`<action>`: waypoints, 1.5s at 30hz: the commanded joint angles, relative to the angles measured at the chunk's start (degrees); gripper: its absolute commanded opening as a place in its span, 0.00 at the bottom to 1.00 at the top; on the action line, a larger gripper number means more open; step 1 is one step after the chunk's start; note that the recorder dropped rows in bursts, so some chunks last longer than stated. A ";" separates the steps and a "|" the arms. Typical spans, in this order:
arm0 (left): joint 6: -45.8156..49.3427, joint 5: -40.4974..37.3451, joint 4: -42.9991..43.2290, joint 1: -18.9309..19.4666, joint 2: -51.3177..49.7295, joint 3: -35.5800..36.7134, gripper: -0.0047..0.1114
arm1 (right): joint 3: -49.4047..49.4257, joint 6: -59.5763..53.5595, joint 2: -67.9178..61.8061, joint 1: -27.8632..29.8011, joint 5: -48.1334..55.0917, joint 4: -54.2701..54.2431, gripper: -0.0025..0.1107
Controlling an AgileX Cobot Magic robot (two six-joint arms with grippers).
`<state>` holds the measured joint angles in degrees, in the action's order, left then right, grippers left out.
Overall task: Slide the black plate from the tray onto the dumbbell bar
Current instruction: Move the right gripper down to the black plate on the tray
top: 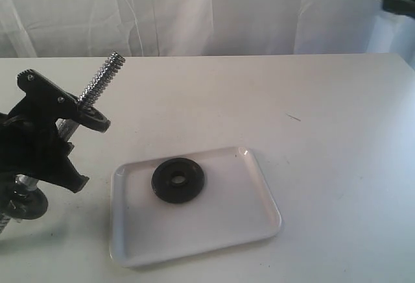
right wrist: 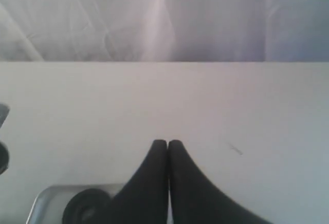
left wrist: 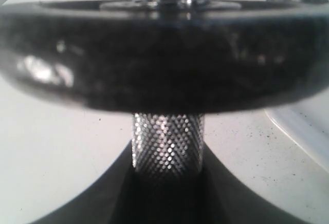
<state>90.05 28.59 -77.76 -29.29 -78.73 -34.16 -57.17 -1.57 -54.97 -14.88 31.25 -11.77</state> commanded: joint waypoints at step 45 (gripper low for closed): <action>-0.12 7.80 -1.04 -0.01 3.38 -1.89 0.04 | -23.73 -27.23 -47.91 -16.70 17.27 -25.63 0.92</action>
<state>90.17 31.02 -81.14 -29.29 -78.73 -34.16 -80.34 -30.91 -103.19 -31.50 48.95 -37.11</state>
